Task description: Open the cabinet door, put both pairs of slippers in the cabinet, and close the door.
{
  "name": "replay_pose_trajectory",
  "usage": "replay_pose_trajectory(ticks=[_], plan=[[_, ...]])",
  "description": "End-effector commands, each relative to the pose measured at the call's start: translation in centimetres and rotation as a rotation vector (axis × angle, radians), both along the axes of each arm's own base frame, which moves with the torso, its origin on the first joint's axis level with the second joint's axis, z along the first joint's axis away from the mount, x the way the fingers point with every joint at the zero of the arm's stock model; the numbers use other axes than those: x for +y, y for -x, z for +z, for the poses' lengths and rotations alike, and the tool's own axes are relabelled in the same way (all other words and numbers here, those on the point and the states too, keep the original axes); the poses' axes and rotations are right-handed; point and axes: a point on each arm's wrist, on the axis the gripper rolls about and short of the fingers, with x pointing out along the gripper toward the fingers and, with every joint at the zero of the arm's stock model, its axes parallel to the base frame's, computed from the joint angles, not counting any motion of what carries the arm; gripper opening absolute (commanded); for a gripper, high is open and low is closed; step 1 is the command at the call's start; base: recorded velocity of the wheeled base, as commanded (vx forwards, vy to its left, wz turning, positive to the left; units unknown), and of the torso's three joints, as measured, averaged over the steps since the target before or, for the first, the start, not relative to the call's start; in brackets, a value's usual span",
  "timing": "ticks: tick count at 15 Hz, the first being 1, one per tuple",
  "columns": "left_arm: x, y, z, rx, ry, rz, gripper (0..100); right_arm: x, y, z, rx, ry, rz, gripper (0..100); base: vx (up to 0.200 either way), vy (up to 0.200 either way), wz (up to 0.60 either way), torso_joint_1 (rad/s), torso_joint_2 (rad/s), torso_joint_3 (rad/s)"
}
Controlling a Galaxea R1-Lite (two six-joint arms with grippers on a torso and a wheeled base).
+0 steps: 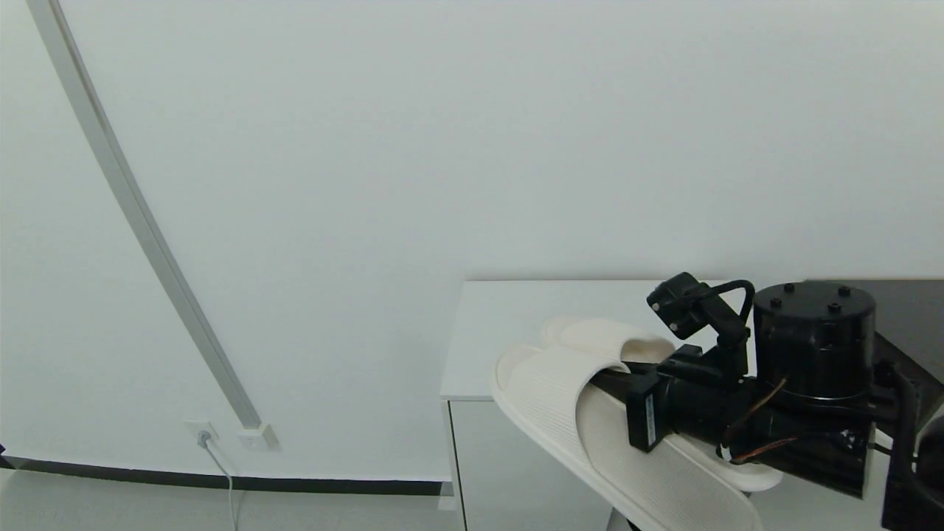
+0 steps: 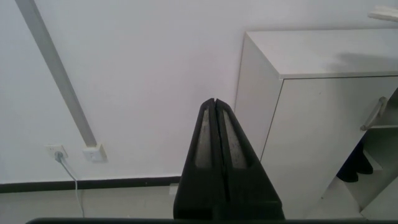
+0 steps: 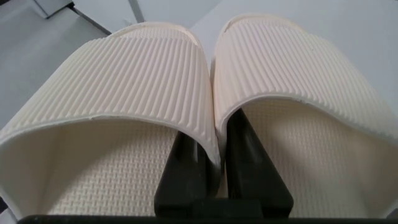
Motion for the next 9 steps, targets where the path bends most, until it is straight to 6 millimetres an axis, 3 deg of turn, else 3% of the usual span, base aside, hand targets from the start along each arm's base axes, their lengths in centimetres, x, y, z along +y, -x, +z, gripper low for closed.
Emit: replay_pose_trajectory(ticks=[1,9], plan=[[0.00,-0.01,0.00,0.001,0.000,0.000,0,-0.25,1.00,0.28,-0.007,-0.005,0.015,0,0.000,0.000,0.00,0.000,0.00,0.000],[0.00,-0.01,0.00,0.001,-0.002,0.000,0,0.67,1.37,-0.18,0.002,0.008,0.045,0,0.000,0.000,0.00,0.000,0.00,0.000]])
